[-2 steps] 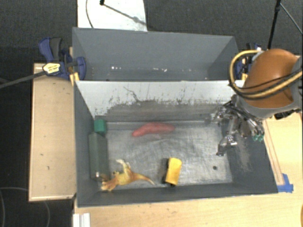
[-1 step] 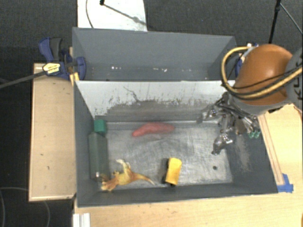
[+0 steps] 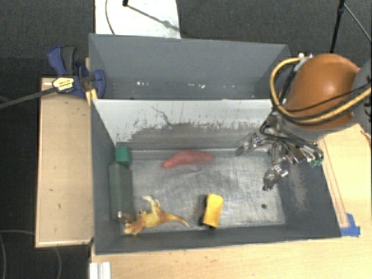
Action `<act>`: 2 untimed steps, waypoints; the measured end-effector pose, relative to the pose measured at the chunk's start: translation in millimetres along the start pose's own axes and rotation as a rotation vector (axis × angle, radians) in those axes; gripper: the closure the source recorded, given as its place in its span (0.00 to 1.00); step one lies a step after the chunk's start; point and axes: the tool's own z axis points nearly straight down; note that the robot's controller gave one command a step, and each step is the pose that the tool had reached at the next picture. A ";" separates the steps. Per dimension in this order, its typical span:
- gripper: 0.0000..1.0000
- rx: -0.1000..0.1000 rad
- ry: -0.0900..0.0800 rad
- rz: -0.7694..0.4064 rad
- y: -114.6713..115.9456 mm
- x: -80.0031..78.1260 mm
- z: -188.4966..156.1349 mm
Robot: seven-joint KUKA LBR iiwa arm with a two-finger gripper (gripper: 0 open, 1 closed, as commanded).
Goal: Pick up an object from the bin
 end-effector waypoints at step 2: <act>1.00 0.001 -0.003 0.045 65.3 -16.6 115.5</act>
Offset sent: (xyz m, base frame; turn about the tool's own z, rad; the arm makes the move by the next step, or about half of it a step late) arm -0.0147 0.0657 -0.1186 0.0479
